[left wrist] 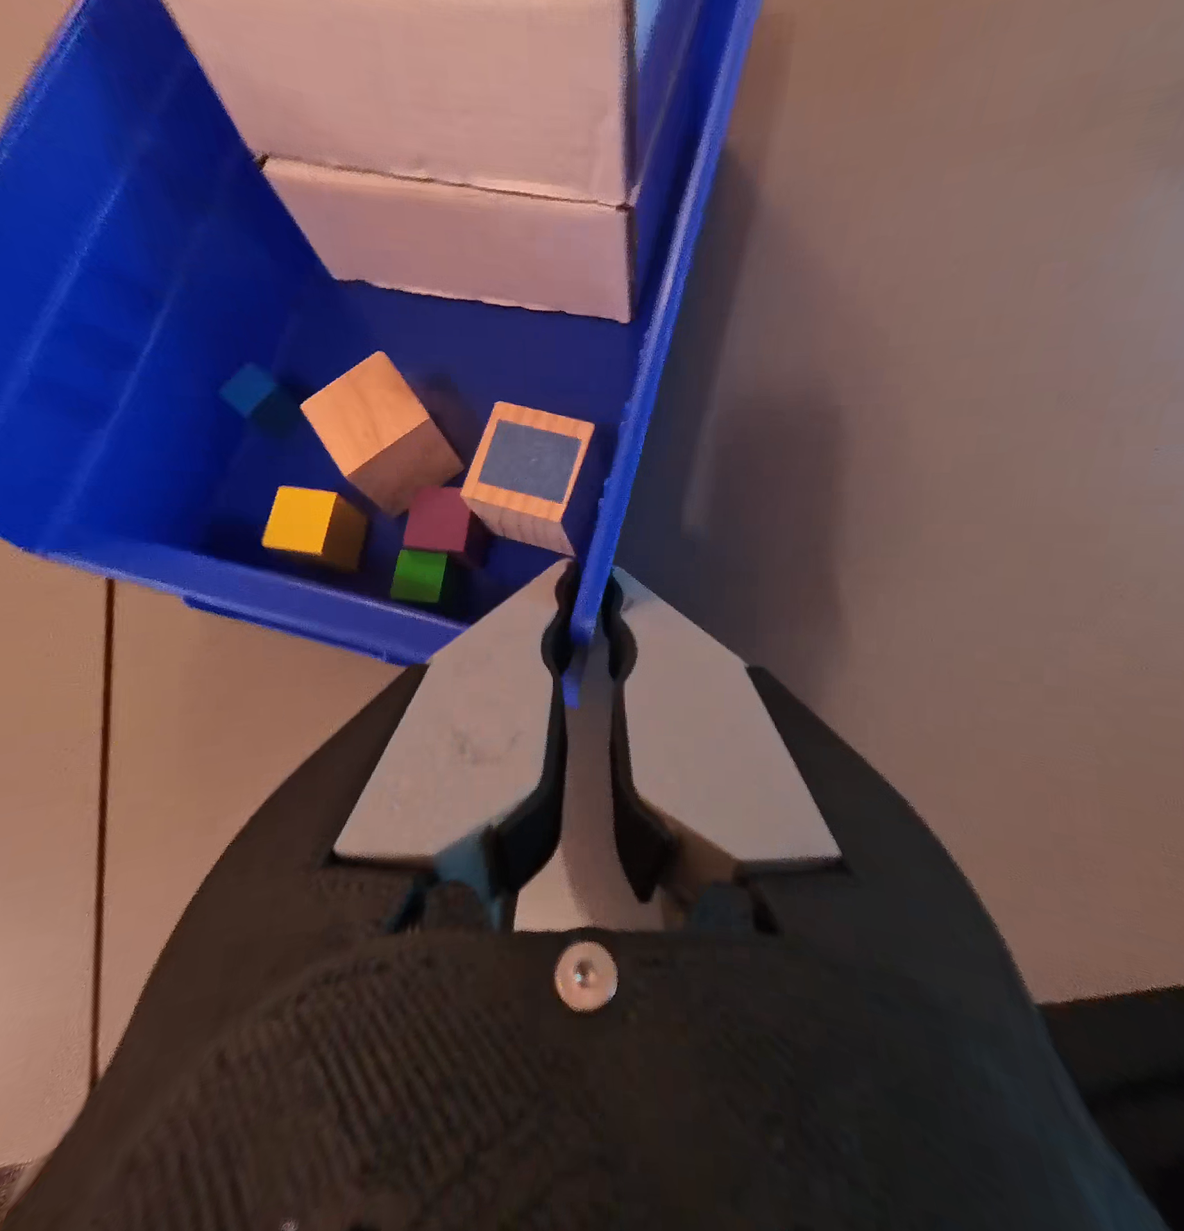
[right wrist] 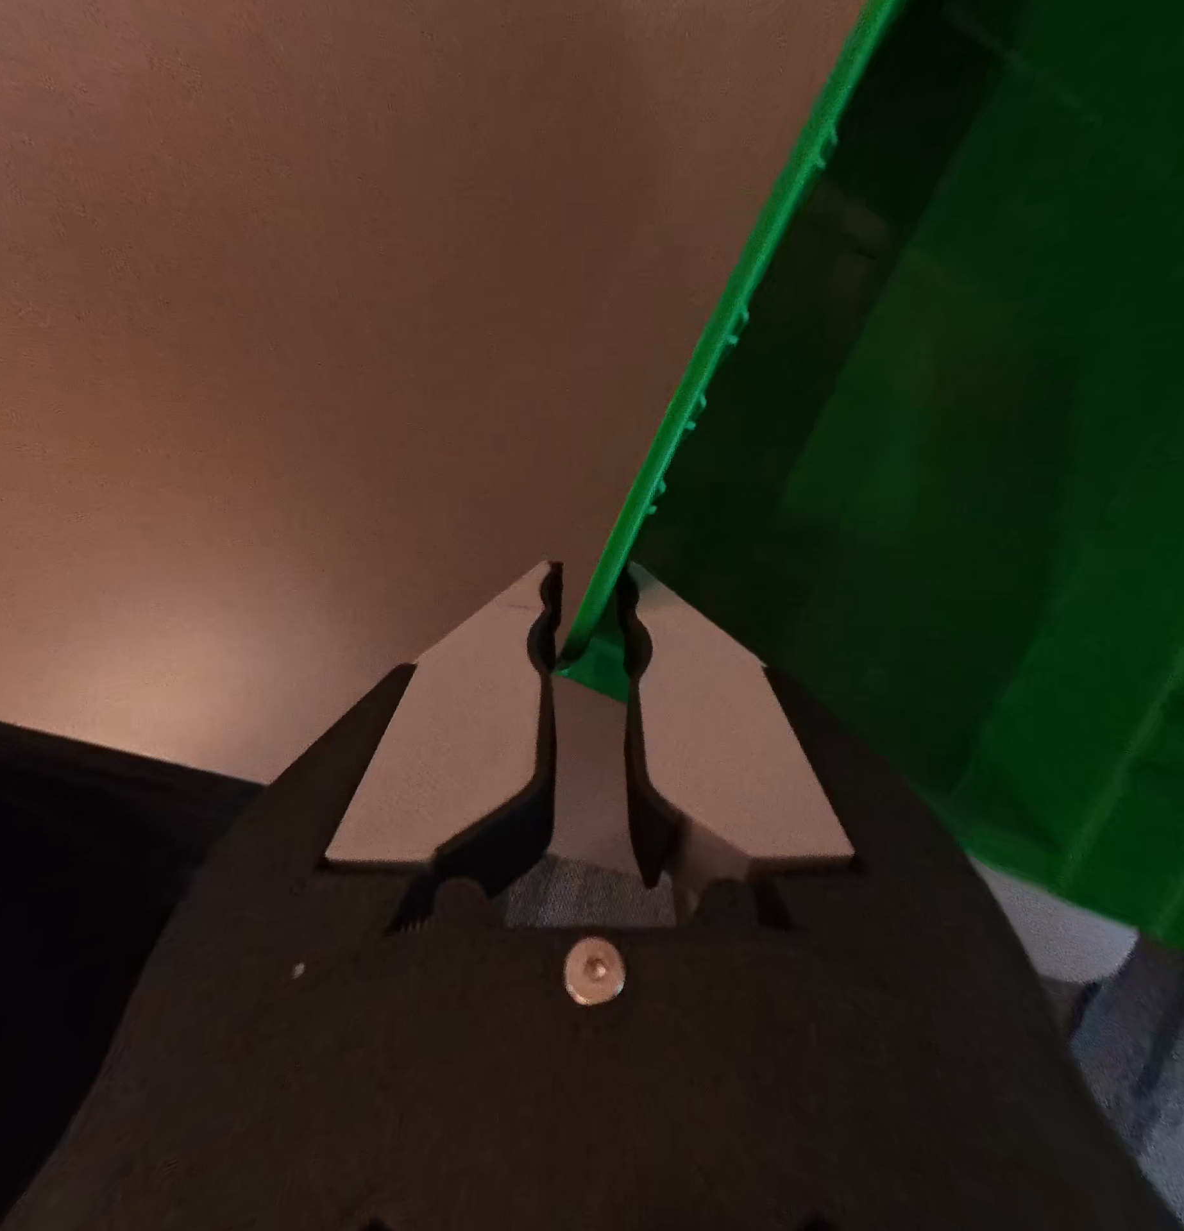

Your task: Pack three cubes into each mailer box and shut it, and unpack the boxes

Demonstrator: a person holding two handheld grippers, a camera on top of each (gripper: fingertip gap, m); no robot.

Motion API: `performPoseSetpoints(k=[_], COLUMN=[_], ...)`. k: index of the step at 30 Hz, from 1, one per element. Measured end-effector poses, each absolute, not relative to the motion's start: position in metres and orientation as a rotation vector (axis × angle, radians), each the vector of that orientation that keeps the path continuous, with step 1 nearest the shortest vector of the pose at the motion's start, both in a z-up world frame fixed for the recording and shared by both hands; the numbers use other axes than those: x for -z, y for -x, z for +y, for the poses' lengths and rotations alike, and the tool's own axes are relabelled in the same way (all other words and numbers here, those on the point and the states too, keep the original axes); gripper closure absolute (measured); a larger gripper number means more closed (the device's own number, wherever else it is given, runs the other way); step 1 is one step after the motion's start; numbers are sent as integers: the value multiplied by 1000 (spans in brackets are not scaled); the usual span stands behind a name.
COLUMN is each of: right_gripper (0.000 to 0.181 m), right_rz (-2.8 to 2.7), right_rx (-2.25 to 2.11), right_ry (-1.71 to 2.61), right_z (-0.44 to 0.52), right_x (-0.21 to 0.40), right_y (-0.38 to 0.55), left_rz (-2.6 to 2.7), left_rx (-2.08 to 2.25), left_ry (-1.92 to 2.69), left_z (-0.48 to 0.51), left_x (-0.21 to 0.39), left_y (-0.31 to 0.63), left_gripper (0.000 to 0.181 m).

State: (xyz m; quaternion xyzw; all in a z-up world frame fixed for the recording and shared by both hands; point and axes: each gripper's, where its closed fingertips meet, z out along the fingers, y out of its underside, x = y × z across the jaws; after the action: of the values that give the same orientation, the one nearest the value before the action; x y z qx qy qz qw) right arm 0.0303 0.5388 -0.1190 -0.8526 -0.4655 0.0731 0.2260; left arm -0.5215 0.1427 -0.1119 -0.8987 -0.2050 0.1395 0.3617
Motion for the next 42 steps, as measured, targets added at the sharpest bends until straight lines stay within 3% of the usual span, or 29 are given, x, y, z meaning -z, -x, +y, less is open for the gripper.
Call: performPoseSetpoints(k=[1, 11, 17, 24, 29, 33, 42], right_gripper=[169, 170, 169, 173, 167, 156, 153], right_rz=[-1276, -1124, -1183, -1139, -1061, -1081, -1423], right_rx=[-182, -237, -209, -231, -350, -449, -705], right_ry=[2366, 2439, 2397, 2354, 2094, 1923, 1800], right_z=[539, 537, 536, 538, 530, 521, 464], right_x=[119, 108, 108, 94, 33, 8, 52], right_y=[-40, -84, -70, -68, -39, -2, 128], left_rz=[-551, -515, -308, -242, -186, -169, -133], left_rx=[-336, -302, -302, -122, -185, -262, -291], left_ry=[2301, 2340, 2351, 2213, 2044, 2031, 2002], left_z=[139, 138, 182, 194, 195, 196, 205], left_x=[111, 113, 109, 78, 31, 24, 24], left_y=[525, 513, 468, 441, 426, 424, 421], left_gripper=[177, 180, 170, 126, 110, 113, 130])
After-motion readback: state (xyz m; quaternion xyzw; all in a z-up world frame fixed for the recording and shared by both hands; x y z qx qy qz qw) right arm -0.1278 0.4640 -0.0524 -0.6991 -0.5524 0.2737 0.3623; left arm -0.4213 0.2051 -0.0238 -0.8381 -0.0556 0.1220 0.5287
